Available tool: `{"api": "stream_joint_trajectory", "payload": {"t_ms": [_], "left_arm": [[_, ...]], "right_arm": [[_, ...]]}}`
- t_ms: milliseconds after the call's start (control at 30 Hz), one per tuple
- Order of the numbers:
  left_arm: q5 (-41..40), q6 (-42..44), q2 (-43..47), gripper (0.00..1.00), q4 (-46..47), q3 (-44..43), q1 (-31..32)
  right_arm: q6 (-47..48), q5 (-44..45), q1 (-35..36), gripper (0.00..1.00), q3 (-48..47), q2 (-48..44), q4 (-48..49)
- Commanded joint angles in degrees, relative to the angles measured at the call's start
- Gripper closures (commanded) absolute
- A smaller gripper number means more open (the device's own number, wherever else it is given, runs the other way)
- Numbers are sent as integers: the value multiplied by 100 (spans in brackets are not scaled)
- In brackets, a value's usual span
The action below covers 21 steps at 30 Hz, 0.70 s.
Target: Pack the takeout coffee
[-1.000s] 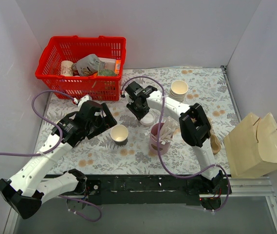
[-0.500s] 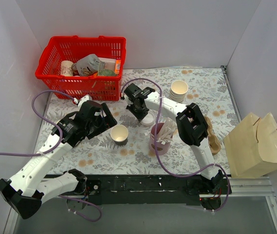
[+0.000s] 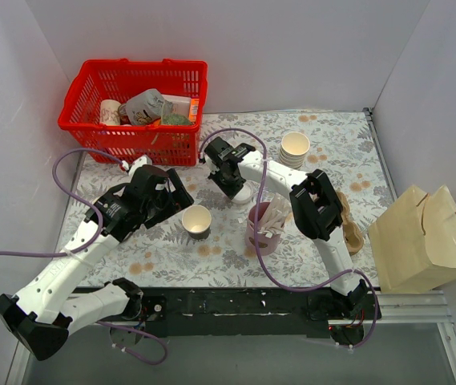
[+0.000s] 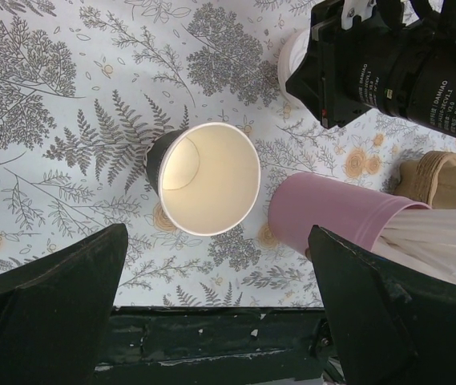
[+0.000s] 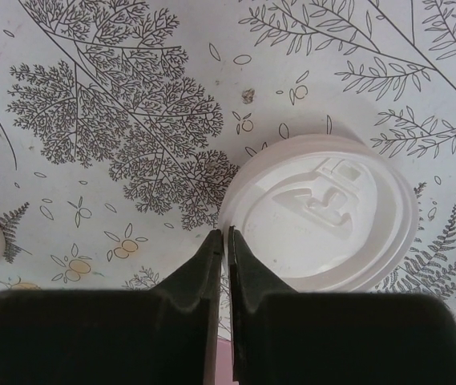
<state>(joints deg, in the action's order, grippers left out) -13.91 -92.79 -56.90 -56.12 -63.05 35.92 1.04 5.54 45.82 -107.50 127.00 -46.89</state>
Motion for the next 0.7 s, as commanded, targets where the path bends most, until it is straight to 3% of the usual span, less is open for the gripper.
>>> {"api": "stream_joint_trajectory", "payload": {"t_ms": [0,233,667], "left_arm": [[55,24,30,2,110,-32,29],[99,24,22,2,154,-15,29],[336,86,74,2,329,3,20]], "right_arm": [[-69,-97,32,91,-210,-307,-4],[-200,-36,23,99,-201,-500,14],[-174,-79,32,99,-262,-887,-66]]}}
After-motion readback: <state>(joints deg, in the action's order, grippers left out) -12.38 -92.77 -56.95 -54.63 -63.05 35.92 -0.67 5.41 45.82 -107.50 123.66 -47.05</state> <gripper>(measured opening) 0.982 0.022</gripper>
